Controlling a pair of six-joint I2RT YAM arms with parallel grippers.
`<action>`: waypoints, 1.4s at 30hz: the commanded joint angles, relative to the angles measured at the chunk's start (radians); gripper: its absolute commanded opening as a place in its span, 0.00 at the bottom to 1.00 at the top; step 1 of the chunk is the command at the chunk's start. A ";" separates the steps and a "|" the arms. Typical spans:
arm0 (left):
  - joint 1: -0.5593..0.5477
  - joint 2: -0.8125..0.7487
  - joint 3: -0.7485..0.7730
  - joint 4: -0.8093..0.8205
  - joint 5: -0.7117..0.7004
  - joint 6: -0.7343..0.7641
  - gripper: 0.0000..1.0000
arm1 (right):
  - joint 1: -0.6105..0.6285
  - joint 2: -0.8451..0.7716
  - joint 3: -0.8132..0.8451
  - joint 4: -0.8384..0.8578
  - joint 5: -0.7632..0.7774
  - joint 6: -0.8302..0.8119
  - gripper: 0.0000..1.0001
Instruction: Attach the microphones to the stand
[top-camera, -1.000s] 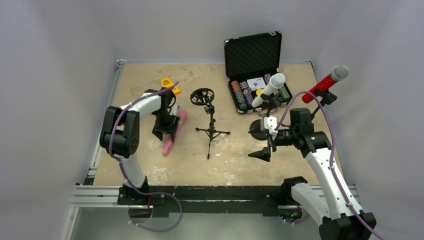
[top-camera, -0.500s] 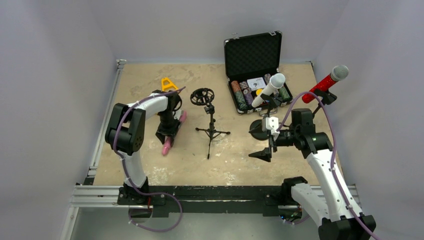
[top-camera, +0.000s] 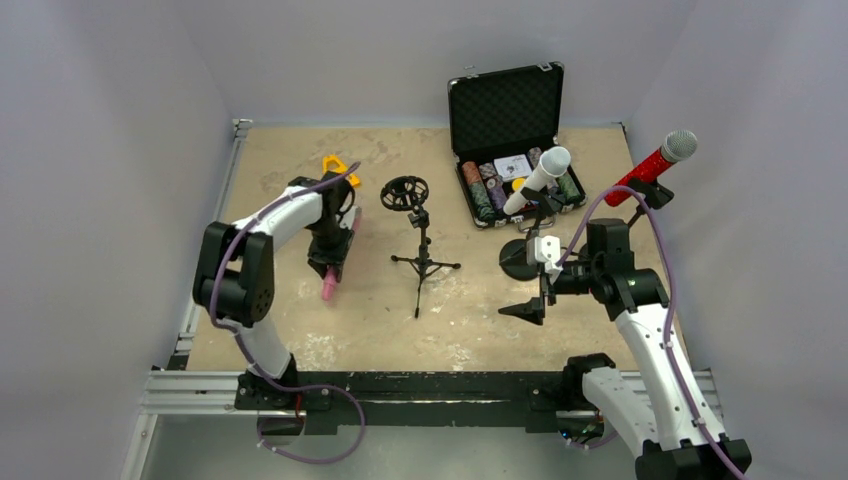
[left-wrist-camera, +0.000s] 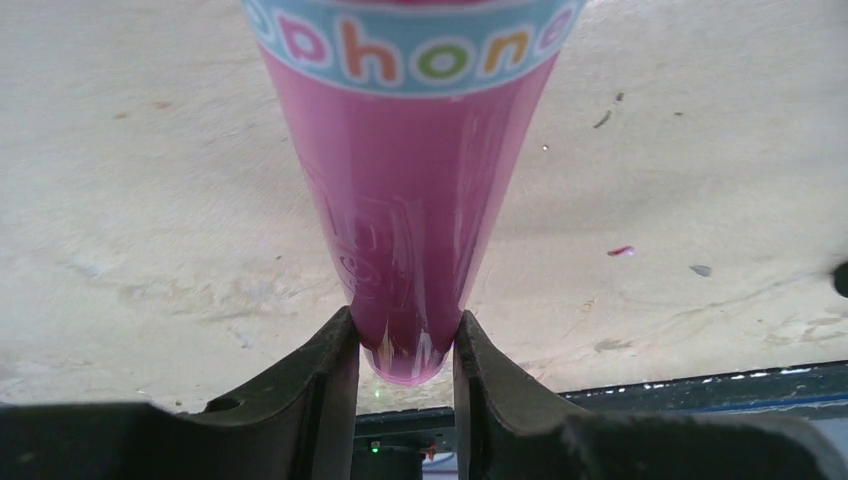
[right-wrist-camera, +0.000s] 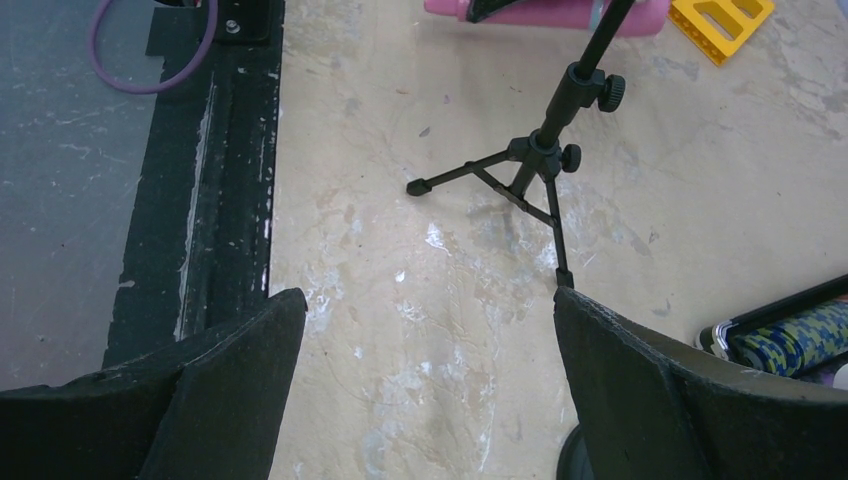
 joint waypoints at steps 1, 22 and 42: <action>0.032 -0.192 -0.001 0.045 -0.003 -0.009 0.00 | -0.004 -0.006 0.032 -0.005 -0.033 -0.014 0.97; 0.042 -0.814 -0.181 0.251 0.233 -0.081 0.00 | 0.014 0.050 0.216 -0.370 0.043 -0.190 0.98; 0.042 -1.026 -0.179 0.354 0.317 -0.102 0.00 | 0.199 0.100 0.340 -0.323 0.131 -0.038 0.98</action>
